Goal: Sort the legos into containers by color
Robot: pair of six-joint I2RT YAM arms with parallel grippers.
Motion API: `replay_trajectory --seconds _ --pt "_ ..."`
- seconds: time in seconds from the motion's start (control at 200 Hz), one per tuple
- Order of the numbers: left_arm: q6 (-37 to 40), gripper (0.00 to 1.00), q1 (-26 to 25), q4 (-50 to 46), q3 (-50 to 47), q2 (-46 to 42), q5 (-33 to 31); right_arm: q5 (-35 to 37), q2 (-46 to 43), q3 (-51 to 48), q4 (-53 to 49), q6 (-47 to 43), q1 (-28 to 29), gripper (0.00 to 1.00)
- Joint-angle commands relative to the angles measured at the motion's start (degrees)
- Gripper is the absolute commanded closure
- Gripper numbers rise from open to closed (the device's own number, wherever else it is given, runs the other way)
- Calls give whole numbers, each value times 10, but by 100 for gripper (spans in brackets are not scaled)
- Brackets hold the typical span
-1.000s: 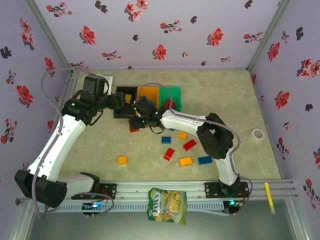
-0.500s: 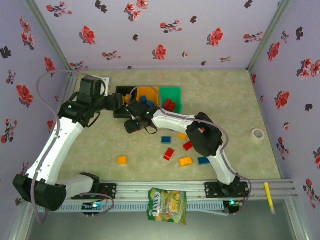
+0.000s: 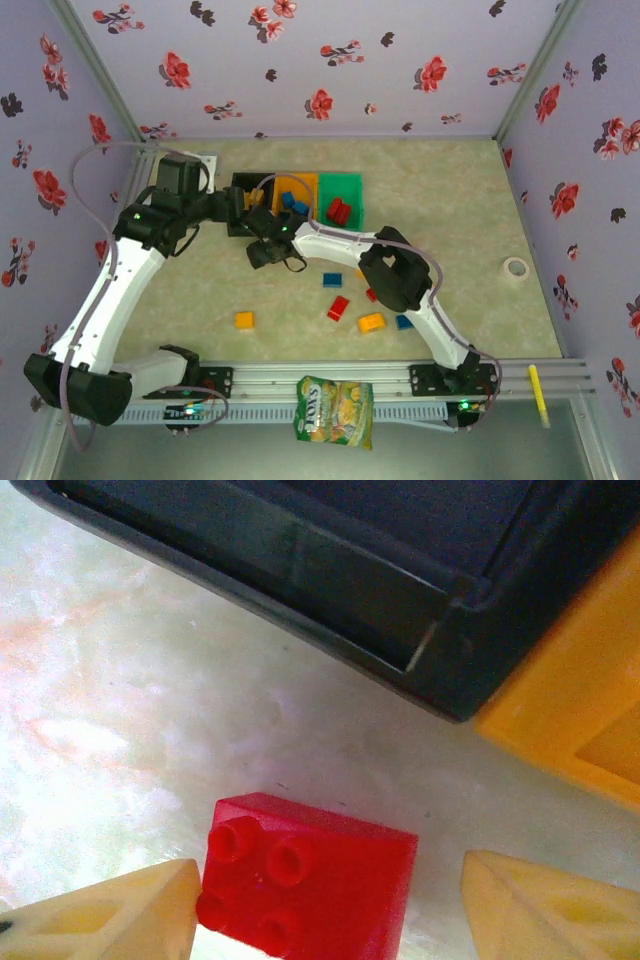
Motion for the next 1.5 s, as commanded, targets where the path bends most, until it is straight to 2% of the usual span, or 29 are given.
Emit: replay_trajectory --seconds 0.0,0.26,0.475,0.615,0.83,0.96,1.27,1.495 --pt "-6 35 5 -4 -7 -12 -1 12 17 6 -20 11 4 31" --pt "-4 35 5 -3 -9 -14 -1 0 23 11 -23 10 6 32" --pt "-4 35 5 -2 -11 -15 0 -3 35 24 -30 4 7 40" --pt "-3 35 5 1 -11 -13 1 -4 48 43 -44 -14 7 42" --pt "-3 35 4 4 -12 -13 7 16 50 53 -82 -47 6 58" --pt "-3 35 5 12 -13 -11 13 25 9 11 -77 -59 7 62" --pt "-7 35 5 37 -12 7 34 40 -112 -110 -64 -42 7 63" --pt "-10 35 4 48 -13 14 44 80 -179 -138 -79 -36 5 63"
